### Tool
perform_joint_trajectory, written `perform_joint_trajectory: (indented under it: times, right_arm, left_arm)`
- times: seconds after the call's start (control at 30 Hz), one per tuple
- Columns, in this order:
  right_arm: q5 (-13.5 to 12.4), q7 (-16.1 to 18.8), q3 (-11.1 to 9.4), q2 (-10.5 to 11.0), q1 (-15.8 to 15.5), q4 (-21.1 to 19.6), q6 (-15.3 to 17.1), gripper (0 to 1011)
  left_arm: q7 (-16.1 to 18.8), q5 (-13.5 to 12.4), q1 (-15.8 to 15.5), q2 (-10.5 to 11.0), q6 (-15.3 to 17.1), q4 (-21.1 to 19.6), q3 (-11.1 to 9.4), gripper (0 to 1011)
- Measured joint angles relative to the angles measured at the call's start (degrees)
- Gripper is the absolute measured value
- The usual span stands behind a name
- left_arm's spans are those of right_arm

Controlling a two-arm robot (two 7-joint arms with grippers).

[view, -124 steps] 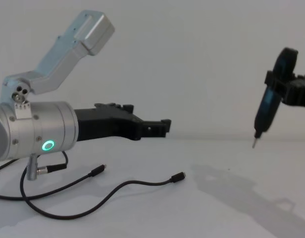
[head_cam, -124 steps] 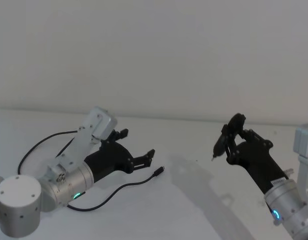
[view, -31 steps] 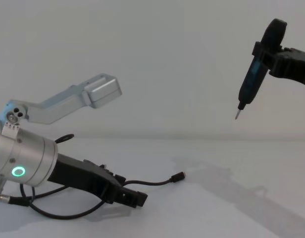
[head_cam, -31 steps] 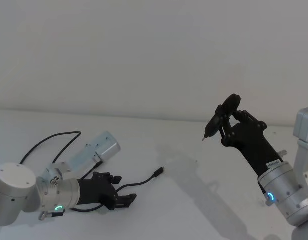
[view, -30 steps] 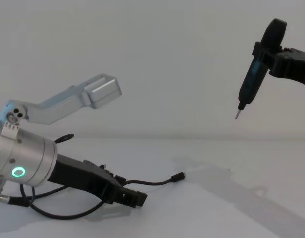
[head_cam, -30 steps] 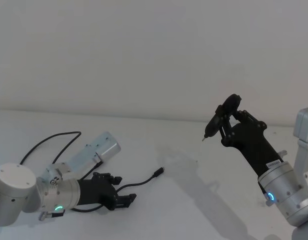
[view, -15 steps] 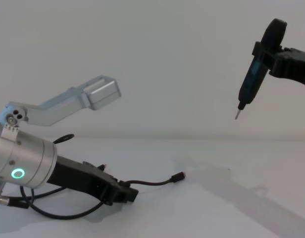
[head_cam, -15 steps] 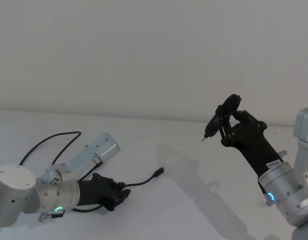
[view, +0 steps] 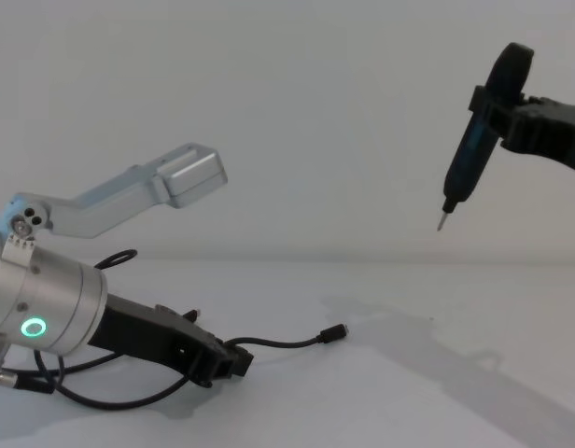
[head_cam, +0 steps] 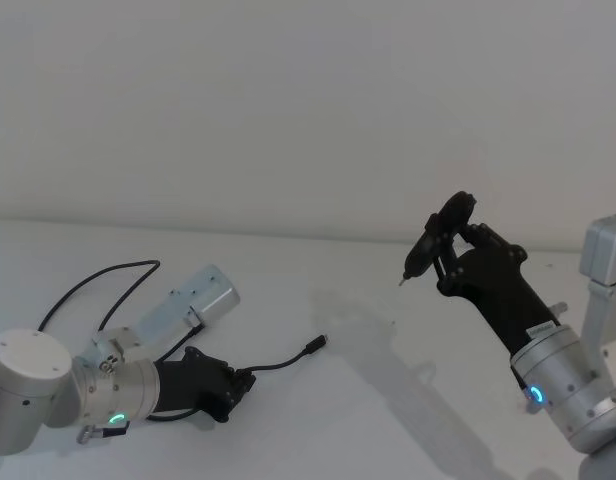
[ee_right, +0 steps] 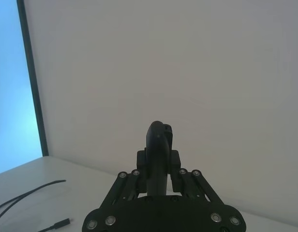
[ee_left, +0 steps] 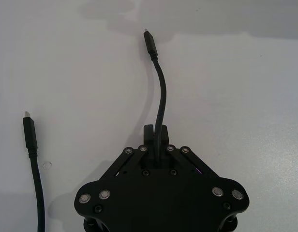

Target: Pick up the data cable with the one hand.

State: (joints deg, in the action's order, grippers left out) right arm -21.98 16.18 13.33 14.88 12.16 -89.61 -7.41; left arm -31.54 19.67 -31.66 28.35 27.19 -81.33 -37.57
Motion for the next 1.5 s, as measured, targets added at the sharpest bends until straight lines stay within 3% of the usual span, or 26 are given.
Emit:
perform_joint_trajectory:
  times: [0.77, 1.5]
  right_arm:
    - [0.76, 2.83, 3.12, -2.71, 3.31, 6.91, 0.33, 275]
    - [3.02, 3.16, 4.53, -4.95, 6.15, 13.76, 0.51, 274]
  left_arm:
    - [-0.01, -0.01, 0.02, 0.01, -0.01, -0.01, -0.01, 46]
    - [-0.01, -0.01, 0.02, 0.01, -0.02, -0.01, -0.01, 48]
